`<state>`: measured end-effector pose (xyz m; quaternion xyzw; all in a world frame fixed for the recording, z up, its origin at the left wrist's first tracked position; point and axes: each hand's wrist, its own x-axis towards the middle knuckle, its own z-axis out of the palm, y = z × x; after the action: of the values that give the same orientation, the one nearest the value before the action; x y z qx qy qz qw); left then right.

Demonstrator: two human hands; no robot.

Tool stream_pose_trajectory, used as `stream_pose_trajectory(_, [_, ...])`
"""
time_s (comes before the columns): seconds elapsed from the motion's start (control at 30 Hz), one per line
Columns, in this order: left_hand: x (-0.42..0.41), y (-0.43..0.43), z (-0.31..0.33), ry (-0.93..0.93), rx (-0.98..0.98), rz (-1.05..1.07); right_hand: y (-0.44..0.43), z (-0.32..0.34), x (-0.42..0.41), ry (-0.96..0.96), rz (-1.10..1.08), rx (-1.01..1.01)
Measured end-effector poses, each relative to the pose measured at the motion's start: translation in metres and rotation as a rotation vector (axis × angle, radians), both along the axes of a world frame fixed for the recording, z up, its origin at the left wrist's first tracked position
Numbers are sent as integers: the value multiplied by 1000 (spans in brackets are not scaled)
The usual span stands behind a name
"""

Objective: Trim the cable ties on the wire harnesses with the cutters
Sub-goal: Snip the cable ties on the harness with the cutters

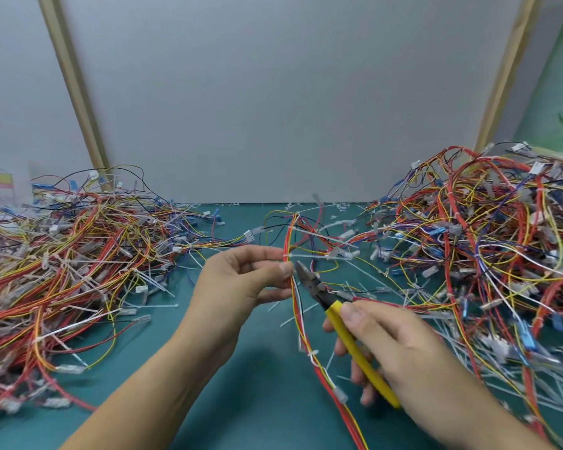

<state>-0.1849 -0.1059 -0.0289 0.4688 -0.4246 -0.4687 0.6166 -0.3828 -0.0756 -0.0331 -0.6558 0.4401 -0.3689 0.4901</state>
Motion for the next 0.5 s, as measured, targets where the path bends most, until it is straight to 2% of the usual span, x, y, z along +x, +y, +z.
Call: stream_pose_trajectory(0.5, [-6, 4, 1, 14, -36, -60, 0, 3, 1, 32, -43, 28])
